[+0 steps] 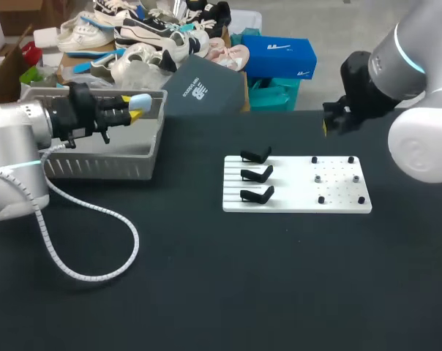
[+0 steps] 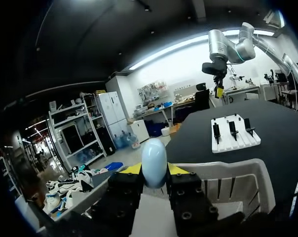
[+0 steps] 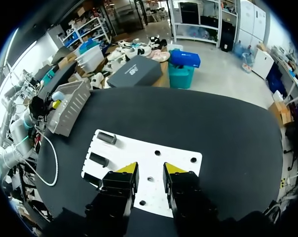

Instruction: Pick up each earbud case from the left stands, insert the matching earbuds, close the lid, and place the case in the box.

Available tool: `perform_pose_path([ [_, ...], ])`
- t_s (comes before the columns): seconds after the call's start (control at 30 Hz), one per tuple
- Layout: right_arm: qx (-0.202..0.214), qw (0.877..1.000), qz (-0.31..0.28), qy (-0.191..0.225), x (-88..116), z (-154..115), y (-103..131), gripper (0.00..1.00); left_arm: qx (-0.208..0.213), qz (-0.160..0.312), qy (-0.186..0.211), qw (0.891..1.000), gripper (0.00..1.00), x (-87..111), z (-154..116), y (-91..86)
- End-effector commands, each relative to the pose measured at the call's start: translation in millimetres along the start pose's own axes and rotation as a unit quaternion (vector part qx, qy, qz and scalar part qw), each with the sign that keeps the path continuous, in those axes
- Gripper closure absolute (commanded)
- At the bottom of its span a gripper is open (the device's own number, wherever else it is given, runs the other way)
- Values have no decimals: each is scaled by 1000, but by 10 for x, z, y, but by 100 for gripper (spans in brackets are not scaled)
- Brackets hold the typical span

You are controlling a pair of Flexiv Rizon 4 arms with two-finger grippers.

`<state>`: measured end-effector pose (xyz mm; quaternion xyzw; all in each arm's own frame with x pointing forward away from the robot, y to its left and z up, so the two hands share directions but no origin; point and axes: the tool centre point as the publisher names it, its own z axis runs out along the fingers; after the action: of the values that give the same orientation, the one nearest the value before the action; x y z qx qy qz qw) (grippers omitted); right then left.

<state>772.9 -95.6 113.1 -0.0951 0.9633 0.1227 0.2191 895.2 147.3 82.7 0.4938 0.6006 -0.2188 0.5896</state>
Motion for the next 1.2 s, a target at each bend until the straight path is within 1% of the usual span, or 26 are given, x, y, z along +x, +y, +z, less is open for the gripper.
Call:
perform_pose_path([
  [0.03, -5, 1000, 2, -1, 33, 4, -50, 70, 19, -9, 39, 999, 100, -95, -163, -57],
  [0.1, -5, 1000, 6, -3, 61, -4, -70, 70, 38, -16, 61, 997, 100, -101, -182, -54],
  [0.17, -5, 1000, 10, -4, 88, -8, -90, 70, 61, -22, 72, 995, 100, -107, -192, -50],
  [0.2, -5, 1000, 12, -4, 101, -8, -101, 71, 69, -24, 87, 994, 100, -116, -200, -48],
  [0.23, -6, 1000, 15, -5, 115, -9, -114, 71, 78, -25, 94, 992, 100, -126, -198, -48],
  [0.3, -5, 1000, 18, -5, 136, -8, -133, 72, 88, -33, 101, 990, 100, -130, -193, -42],
  [0.33, -6, 1000, 20, -6, 143, -8, -140, 72, 96, -36, 119, 988, 100, -112, -179, -32],
  [0.37, -6, 1000, 21, -6, 149, -9, -145, 72, 100, -37, 127, 986, 100, -88, -174, -29],
  [0.4, -6, 1000, 22, -7, 151, -9, -146, 72, 102, -44, 125, 986, 100, -65, -168, -30],
  [0.5, -6, 1000, 23, -7, 152, -6, -150, 72, 104, -54, 141, 983, 100, 51, -159, -43],
  [0.6, -5, 1000, 24, -6, 150, -4, -152, 72, 102, -66, 143, 982, 100, 163, -156, -85],
  [0.73, -3, 1000, 26, -6, 146, -8, -157, 71, 99, -79, 147, 981, 100, 253, -167, -160],
  [0.9, -1, 1000, 27, -6, 137, -11, -157, 71, 96, -85, 146, 981, 100, 270, -184, -186],
  [0.97, -1, 1000, 28, -7, 133, -12, -157, 71, 95, -87, 155, 979, 99, 261, -196, -183],
  [1.0, -1, 1000, 28, -7, 131, -13, -156, 71, 95, -96, 154, 979, 21, 258, -207, -173],
  [1.03, 0, 1000, 28, -7, 130, -14, -155, 71, 93, -92, 151, 980, 0, 264, -220, -154],
  [1.1, 0, 1000, 27, -8, 129, -16, -152, 71, 93, -91, 152, 980, 0, 242, -244, -138],
  [1.2, 0, 1000, 26, -10, 128, -27, -144, 71, 88, -86, 141, 982, 0, 164, -278, -129],
])
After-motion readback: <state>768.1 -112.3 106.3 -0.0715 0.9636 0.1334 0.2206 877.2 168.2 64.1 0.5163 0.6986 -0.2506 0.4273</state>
